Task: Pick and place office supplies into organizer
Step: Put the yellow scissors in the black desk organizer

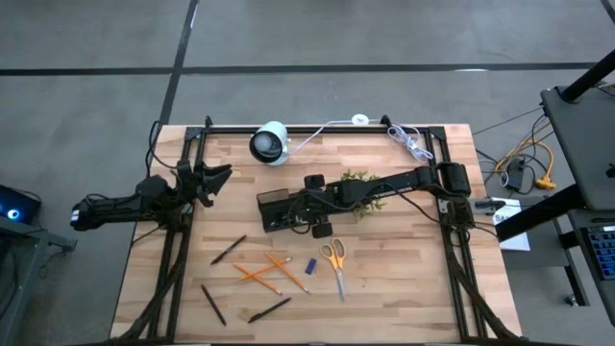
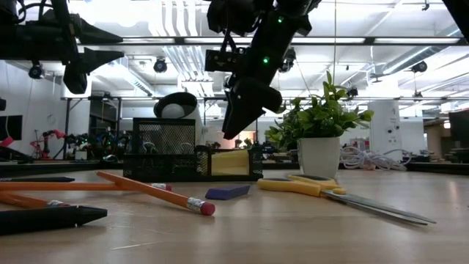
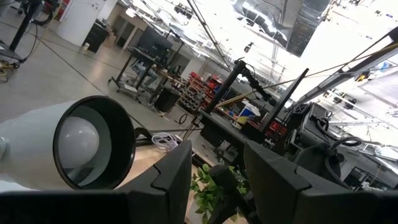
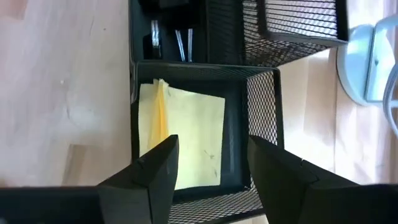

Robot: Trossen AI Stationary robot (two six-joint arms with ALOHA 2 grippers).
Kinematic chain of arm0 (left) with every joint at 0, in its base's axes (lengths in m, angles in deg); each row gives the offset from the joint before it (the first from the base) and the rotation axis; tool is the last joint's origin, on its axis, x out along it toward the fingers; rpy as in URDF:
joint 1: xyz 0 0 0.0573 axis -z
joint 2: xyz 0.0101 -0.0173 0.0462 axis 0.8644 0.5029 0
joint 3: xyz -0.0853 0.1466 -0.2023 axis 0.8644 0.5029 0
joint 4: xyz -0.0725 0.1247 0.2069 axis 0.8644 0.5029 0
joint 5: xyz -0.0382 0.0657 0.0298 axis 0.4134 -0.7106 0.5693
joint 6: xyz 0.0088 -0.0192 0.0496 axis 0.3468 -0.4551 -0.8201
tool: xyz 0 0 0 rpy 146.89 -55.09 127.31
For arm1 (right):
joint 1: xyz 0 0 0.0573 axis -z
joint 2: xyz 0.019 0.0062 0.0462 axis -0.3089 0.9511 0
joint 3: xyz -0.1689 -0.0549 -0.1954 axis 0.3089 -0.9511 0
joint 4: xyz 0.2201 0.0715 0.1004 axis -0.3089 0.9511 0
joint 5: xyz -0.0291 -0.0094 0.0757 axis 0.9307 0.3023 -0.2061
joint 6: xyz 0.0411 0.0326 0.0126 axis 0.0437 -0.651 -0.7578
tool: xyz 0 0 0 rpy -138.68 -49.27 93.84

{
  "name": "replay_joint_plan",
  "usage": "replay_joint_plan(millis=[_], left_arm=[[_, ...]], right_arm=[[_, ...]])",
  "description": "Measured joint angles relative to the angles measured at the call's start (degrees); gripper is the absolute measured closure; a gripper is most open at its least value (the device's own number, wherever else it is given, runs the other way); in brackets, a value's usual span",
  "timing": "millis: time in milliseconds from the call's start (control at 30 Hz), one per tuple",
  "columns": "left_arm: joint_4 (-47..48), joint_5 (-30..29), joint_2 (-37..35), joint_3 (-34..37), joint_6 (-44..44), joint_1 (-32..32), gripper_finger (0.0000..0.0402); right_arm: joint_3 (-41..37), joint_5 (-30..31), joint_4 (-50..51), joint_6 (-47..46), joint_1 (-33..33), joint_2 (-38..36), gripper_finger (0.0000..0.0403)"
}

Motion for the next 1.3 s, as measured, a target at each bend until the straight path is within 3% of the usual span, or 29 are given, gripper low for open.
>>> replay_joint_plan(millis=[367, 667, 867, 1300], left_arm=[[0.0, 0.0, 0.0, 0.0, 0.1, 0.0, 0.0269], [0.0, 0.0, 0.0, 0.0, 0.2, 0.0, 0.0269], [-0.1, 0.0, 0.0, 0.0, 0.2, 0.0, 0.0269], [-0.2, 0.0, 0.0, 0.0, 0.2, 0.0, 0.0269]], right_arm=[[7.9, 0.2, 9.9, -13.0, 0.0, -0.4, 0.0231], [18.3, 0.0, 25.3, -37.8, 0.0, -0.4, 0.0231], [24.4, -4.4, 32.7, -55.5, 0.1, -0.5, 0.0230], [28.2, -14.7, 40.4, -61.2, -2.7, -0.5, 0.0230]])
